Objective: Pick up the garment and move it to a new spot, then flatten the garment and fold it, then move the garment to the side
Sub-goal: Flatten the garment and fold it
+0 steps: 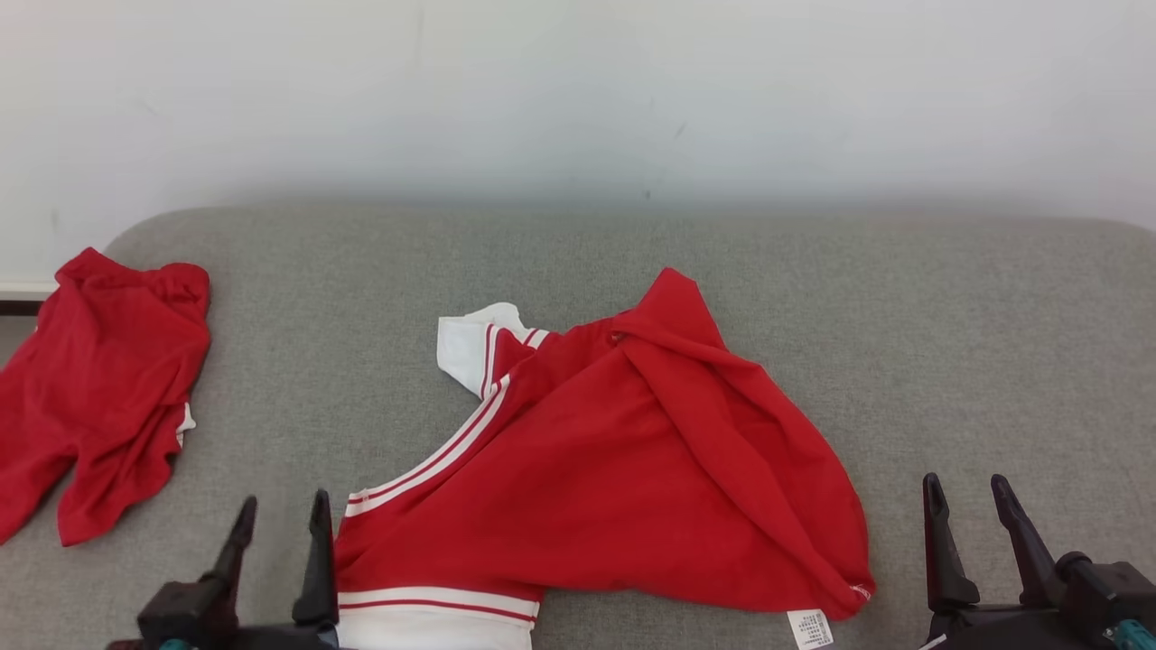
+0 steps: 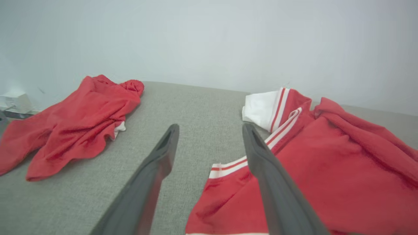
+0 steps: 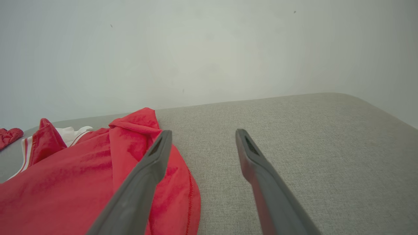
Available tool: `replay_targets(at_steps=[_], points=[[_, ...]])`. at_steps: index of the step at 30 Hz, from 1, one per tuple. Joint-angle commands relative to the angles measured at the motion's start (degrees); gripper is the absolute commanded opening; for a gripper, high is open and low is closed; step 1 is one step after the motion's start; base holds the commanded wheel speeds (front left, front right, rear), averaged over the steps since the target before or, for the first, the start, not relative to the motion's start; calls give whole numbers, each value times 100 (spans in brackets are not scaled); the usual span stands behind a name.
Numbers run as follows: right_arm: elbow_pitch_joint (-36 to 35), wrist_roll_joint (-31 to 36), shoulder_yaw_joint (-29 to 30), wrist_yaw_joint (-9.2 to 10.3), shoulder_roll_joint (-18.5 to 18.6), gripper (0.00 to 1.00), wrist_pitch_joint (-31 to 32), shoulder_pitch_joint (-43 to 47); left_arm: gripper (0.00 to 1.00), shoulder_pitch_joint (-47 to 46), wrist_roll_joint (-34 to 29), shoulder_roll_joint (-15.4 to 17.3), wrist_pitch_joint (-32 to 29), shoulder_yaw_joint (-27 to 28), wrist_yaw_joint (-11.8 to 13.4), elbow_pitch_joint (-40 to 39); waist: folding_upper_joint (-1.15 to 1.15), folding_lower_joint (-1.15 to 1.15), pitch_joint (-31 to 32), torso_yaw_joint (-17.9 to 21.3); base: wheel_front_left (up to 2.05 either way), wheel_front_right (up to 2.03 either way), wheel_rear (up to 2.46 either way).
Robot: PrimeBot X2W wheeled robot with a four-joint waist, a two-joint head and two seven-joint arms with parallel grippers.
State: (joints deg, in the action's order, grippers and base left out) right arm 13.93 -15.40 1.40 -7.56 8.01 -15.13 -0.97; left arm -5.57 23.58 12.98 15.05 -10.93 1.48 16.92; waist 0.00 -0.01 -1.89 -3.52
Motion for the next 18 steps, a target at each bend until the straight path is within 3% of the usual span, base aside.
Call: replay_targets(at_steps=[1, 8, 18], points=[[13, -44, -45, 15, 46, 100, -2, 73, 100, 158, -221, -79, 18, 181, -22, -302, 0, 1, 103, -7, 0, 0, 0], [9, -64, -256, 15, 143, 100, -2, 160, 100, 545, -787, -431, 17, 732, -215, -1124, 0, 1, 224, 4, 0, 0, 0], [-172, -99, -517, 15, 382, 100, -2, 493, 100, 834, -1174, -742, 18, 1122, -488, -1352, 0, 1, 256, 10, 0, 0, 0]])
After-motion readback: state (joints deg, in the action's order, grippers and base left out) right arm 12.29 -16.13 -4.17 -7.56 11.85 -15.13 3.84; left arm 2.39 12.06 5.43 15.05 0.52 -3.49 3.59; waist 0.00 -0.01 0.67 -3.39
